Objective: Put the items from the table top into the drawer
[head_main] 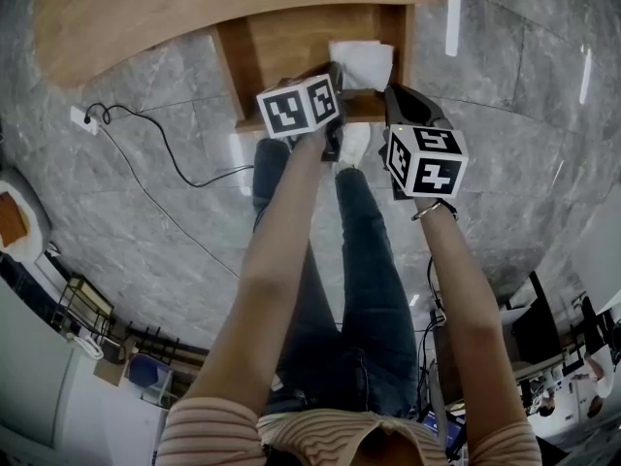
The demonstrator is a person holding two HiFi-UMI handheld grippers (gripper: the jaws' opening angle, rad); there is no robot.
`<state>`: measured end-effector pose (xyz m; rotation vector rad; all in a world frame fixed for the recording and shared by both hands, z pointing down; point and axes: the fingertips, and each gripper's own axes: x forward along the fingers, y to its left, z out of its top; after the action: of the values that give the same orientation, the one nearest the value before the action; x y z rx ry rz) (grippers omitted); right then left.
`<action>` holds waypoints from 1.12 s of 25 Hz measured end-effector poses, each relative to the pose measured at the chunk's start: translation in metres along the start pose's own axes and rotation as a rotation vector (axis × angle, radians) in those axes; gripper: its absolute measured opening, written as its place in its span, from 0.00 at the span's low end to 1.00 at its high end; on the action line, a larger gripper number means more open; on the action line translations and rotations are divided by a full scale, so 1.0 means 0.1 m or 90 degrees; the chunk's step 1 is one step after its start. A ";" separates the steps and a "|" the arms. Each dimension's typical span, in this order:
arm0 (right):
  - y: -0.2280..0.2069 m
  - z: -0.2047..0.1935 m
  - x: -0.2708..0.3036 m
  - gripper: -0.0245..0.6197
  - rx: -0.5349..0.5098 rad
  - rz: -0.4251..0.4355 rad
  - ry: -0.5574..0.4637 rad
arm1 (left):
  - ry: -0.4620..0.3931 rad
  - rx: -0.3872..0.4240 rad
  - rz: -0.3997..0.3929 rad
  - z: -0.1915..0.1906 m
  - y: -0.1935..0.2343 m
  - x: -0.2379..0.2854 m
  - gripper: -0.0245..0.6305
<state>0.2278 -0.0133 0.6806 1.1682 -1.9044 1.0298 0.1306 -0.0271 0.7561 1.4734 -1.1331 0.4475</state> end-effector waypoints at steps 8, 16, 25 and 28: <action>-0.03 -0.02 0.04 0.05 -0.002 0.002 0.006 | 0.011 -0.006 0.011 -0.06 0.03 0.06 0.07; -0.01 -0.04 0.05 0.05 -0.002 0.002 0.009 | 0.014 -0.018 0.011 -0.07 0.04 0.08 0.08; 0.05 -0.01 0.02 0.05 -0.007 0.002 0.002 | 0.010 -0.018 0.000 -0.09 0.00 0.06 0.08; 0.05 0.00 0.00 0.05 -0.008 0.002 -0.003 | 0.014 -0.012 -0.005 -0.10 -0.03 0.06 0.10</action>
<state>0.2234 -0.0115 0.6793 1.1621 -1.9131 1.0162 0.1388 -0.0205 0.7623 1.4522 -1.1120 0.4451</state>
